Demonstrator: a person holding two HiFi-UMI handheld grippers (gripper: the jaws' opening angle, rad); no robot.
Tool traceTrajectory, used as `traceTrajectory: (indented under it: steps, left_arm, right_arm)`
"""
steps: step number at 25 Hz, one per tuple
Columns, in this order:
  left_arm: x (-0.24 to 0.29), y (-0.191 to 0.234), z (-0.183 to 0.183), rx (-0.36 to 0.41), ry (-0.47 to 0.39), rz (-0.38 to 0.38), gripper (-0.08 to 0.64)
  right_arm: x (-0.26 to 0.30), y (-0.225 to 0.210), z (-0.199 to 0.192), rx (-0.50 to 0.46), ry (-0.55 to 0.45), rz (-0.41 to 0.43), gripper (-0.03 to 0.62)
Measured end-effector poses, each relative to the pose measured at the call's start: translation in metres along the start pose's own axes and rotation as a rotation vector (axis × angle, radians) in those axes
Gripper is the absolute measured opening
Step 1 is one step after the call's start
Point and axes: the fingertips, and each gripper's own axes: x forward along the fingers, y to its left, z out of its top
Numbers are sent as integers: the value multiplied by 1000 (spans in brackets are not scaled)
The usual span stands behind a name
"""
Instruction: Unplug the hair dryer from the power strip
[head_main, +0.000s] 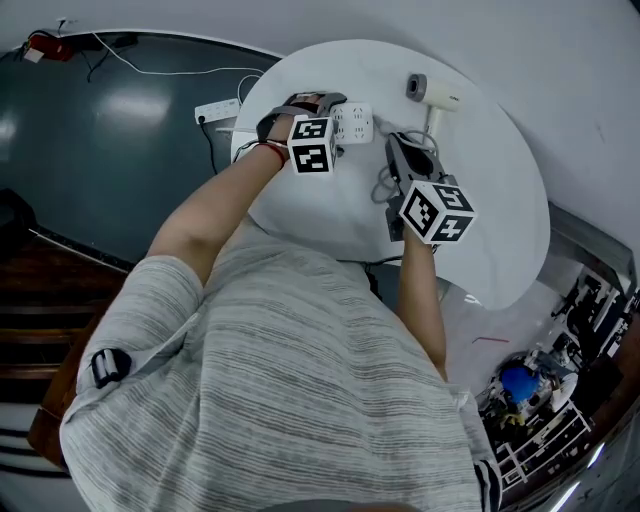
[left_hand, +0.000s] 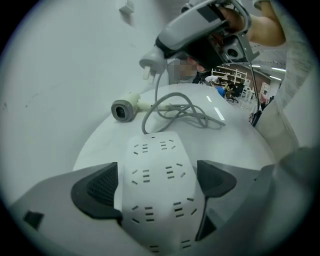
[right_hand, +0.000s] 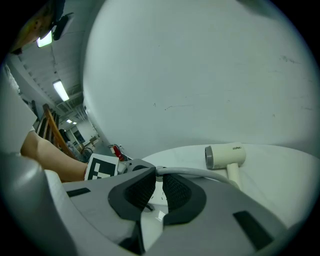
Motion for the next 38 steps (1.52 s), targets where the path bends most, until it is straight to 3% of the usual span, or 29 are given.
traceTrajectory:
  steps: [5,12,13,15,17,19,28,38]
  left_arm:
    - [-30,8,7,-42,-117,99,486]
    - [-84,-1,6,-248,-252,144,478]
    - [-90,-5,5,-265,-259,150,432]
    - [-103,-13,5,-272,-263,176,230]
    - [-112,-21,7,-283,-272,202,77]
    - [-115,-32,11,-321,-290,193,8]
    - [-109,-72,23,-433,-335,89,6]
    - [-118,-70,28,-477,-371,77,6]
  right_arm:
    - [-7,11,-21,-38,23,31,55]
    - [-1,19,-68,-92,102,35,55]
    - [0,20,-75,-102,116,39,55]
    - [3,24,-87,-120,139,42,55]
    - [6,27,-97,-131,157,46,55]
    - [10,30,-106,-148,179,51,55]
    - [26,28,-138,-242,266,39,55]
    - [20,31,-145,-240,287,49,60]
